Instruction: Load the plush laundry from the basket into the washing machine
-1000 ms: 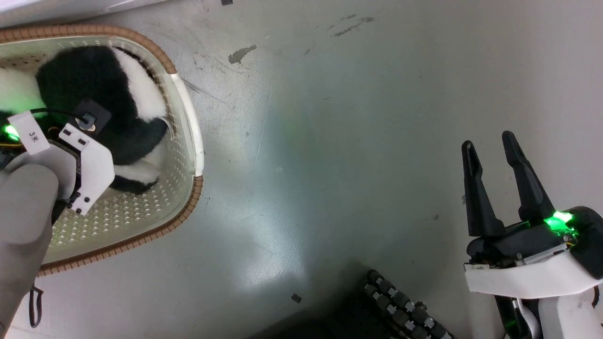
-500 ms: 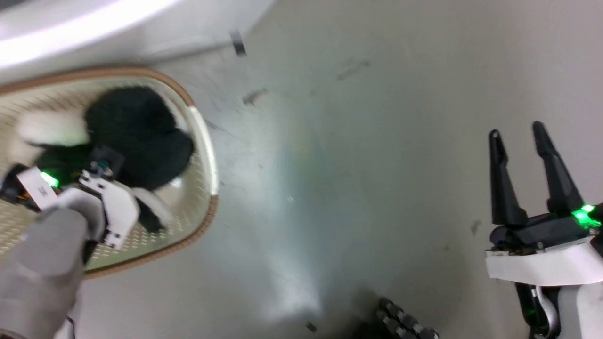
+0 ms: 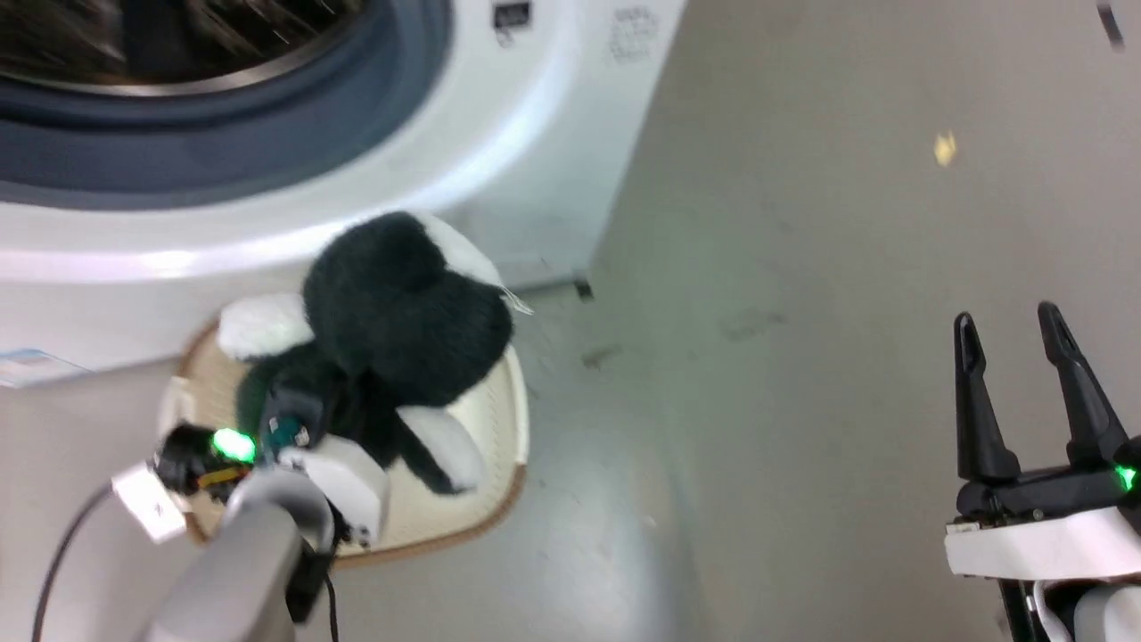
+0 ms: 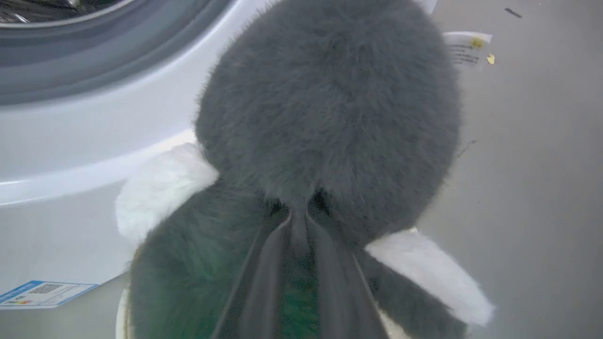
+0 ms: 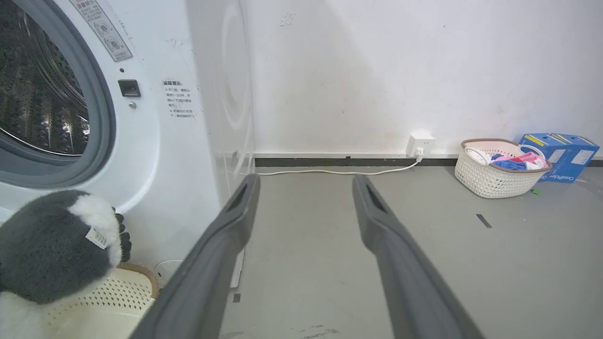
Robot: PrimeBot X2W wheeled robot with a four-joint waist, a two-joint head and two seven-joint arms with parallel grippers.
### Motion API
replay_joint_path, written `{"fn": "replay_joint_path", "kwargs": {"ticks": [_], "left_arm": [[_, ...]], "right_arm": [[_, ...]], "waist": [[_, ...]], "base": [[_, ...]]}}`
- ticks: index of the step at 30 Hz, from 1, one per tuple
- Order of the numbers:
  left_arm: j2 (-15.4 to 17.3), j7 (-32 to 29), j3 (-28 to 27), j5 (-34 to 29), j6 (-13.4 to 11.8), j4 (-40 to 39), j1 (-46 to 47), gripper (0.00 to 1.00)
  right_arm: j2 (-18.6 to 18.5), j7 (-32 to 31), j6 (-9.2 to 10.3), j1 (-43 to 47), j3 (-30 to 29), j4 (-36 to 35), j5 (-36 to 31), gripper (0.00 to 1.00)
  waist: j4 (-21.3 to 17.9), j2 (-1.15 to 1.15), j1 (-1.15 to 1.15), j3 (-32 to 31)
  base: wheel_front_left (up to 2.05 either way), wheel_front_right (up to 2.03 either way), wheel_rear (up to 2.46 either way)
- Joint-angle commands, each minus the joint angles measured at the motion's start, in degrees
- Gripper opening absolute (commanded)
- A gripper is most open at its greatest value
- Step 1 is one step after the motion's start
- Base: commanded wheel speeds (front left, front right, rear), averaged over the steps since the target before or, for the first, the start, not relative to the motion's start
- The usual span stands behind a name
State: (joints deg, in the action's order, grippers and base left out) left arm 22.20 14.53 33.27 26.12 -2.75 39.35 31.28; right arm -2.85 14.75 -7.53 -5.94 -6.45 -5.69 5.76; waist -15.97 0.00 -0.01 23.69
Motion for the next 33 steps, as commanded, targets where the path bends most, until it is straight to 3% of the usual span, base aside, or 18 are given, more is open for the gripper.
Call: {"fn": "replay_joint_path", "kwargs": {"ticks": [1,8,16,21,28,33], "left_arm": [[-0.39,0.45,-1.15,-0.96,-0.62,-2.37,-2.33,0.00],[-2.30,0.46,-8.65,-6.13,-1.96,-17.63,-13.43,0.00],[-4.93,0.46,-17.03,-9.70,-0.58,-30.93,-18.56,0.00],[-3.47,0.46,-19.70,-13.18,-0.17,-35.36,-16.93,0.00],[0.29,-1.29,-22.90,-11.04,4.26,-34.47,-7.41,0.00],[5.59,-6.70,-24.19,-10.95,6.81,-32.47,2.79,0.00]], "right_arm": [[-0.03,0.25,0.04,0.77,-0.22,0.41,-0.41,1.00],[-0.03,0.25,0.04,3.53,-0.13,1.74,-1.50,1.00],[-0.03,0.25,0.04,4.88,0.35,1.97,-1.04,1.00],[-0.03,0.25,0.04,4.25,1.32,2.19,0.41,1.00],[-0.03,0.25,0.04,1.25,3.04,1.63,2.19,1.00],[-0.03,0.25,0.04,-2.02,3.61,1.24,5.87,1.00]], "waist": [[4.10,0.00,0.01,-5.40],[7.31,0.00,0.01,-11.05],[9.03,0.00,0.01,-12.02],[8.07,0.00,0.01,-9.45],[4.99,0.00,0.01,-1.42],[1.07,0.00,0.01,6.02]], "base": [[0.00,0.00,0.00],[0.00,0.00,0.00],[0.00,0.00,0.00],[0.00,0.00,0.00],[0.00,0.00,0.00],[0.00,0.00,0.00]]}}
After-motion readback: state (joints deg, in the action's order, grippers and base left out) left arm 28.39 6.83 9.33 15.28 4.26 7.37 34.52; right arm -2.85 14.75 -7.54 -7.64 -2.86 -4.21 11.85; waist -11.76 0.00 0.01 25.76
